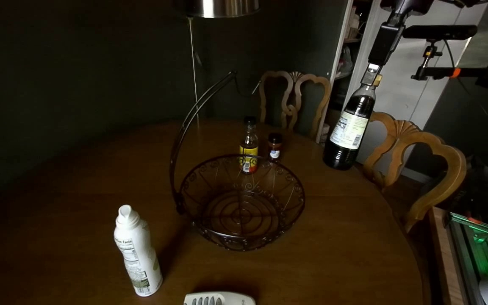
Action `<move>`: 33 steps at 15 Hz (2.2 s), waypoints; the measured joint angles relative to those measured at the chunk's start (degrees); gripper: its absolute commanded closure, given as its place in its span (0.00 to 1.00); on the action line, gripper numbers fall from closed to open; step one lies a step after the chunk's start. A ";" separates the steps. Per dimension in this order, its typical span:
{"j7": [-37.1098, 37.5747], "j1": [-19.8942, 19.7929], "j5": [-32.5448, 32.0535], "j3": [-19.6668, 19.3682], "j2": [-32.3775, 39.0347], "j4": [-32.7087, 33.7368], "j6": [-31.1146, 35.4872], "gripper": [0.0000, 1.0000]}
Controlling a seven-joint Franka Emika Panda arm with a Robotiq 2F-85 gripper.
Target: Remove the bottle out of the basket
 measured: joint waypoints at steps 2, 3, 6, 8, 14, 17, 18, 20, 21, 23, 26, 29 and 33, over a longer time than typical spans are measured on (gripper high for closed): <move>0.01 0.05 0.00 0.17 0.30 0.00 0.00 0.87; 0.26 -0.03 0.00 0.17 0.72 0.06 0.04 0.87; 2.26 -1.32 -0.02 0.03 3.27 0.87 1.50 0.87; 3.85 -2.86 -0.02 -0.51 5.74 2.00 3.62 0.87; 7.01 -7.40 0.15 -4.10 14.57 5.32 14.28 0.87; 8.85 -8.53 0.67 -5.14 19.84 6.71 19.91 0.87; 9.40 -8.69 1.03 -5.27 21.69 7.27 21.28 0.87; 10.67 -8.72 2.01 -5.38 25.28 8.38 23.65 0.87; 11.15 -8.71 2.62 -5.38 27.02 9.00 24.75 0.87; 11.42 -8.68 4.23 -5.37 30.33 10.24 26.86 0.87; 12.34 -8.69 5.31 -5.37 34.78 12.13 29.51 0.87; 14.05 -8.71 5.30 -5.37 38.61 13.74 31.33 0.87; 14.90 -8.80 5.42 -5.37 42.66 15.43 33.96 0.87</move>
